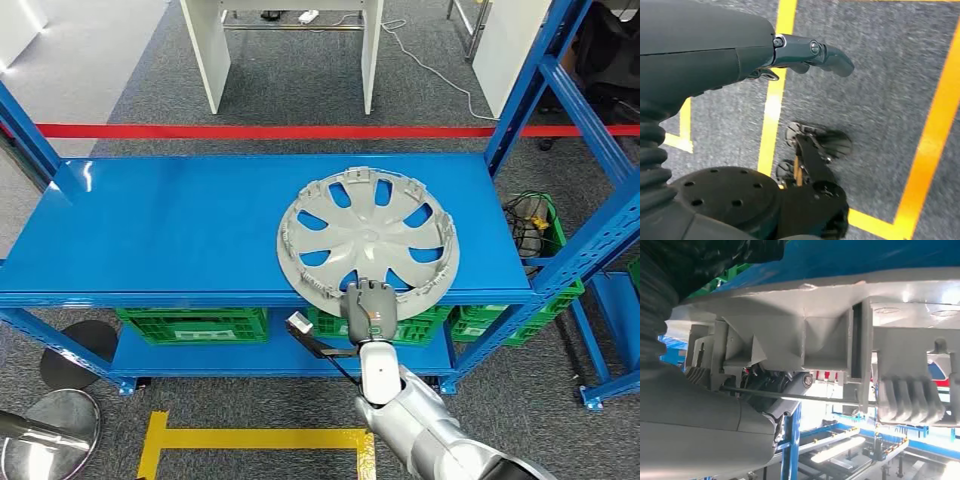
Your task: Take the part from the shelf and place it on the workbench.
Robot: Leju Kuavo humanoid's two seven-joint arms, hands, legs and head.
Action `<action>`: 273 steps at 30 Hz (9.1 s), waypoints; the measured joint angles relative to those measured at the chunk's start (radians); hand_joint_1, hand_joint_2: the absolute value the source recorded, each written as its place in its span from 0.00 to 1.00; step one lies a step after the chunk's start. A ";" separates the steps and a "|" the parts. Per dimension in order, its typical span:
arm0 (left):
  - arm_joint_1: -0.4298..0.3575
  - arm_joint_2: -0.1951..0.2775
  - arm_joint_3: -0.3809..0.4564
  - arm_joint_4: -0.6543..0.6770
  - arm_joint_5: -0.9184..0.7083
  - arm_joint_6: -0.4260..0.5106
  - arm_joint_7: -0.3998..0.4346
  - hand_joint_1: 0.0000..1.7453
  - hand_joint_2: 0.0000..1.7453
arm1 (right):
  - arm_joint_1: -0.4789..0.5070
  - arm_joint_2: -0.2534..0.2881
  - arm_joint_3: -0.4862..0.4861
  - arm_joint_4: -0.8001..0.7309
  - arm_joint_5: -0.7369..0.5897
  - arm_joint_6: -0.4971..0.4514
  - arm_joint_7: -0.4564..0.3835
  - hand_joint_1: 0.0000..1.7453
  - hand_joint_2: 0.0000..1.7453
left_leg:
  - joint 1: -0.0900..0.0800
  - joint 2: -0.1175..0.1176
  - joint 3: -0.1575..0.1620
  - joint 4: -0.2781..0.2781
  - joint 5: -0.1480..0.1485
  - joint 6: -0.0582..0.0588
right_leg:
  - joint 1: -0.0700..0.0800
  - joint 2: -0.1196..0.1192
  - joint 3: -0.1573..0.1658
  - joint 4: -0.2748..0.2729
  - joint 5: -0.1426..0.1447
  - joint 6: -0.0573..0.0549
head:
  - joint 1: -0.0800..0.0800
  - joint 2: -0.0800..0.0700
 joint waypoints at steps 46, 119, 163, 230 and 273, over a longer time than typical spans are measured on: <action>0.003 0.004 -0.007 0.006 -0.018 0.010 -0.048 0.00 0.00 | 0.243 -0.014 -0.134 -0.630 -0.004 -0.026 -0.341 1.00 1.00 | 0.000 0.000 -0.003 0.000 0.000 0.000 | 0.000 0.001 -0.004 0.000 0.000 0.000 | 0.000 0.000; -0.001 -0.014 -0.059 0.022 -0.065 0.052 -0.160 0.00 0.00 | 0.395 0.117 -0.469 -0.920 -0.142 -0.025 -0.991 1.00 1.00 | 0.004 0.009 -0.030 -0.015 0.031 0.019 | 0.000 0.003 -0.159 0.253 -0.008 0.008 | 0.008 0.000; -0.013 0.021 -0.083 0.024 -0.084 0.023 -0.140 0.00 0.00 | 0.396 0.117 -0.463 -0.967 -0.168 -0.025 -1.004 1.00 1.00 | 0.039 0.010 -0.154 0.246 -0.067 -0.058 | 0.006 -0.007 -0.033 -0.055 0.074 -0.030 | 0.005 0.000; -0.065 0.033 -0.119 0.026 -0.105 0.031 -0.085 0.00 0.00 | 0.395 0.117 -0.448 -1.003 -0.120 -0.025 -0.951 1.00 1.00 | 0.015 0.009 0.070 0.014 -0.045 -0.020 | 0.014 -0.001 -0.136 0.018 0.120 -0.014 | 0.006 0.000; -0.140 0.049 -0.233 0.018 -0.123 0.089 -0.011 0.00 0.00 | 0.420 0.107 -0.410 -1.124 -0.044 -0.025 -0.816 1.00 1.00 | 0.009 0.010 -0.026 -0.003 0.026 -0.001 | 0.009 0.011 -0.064 -0.002 0.062 -0.003 | 0.024 0.000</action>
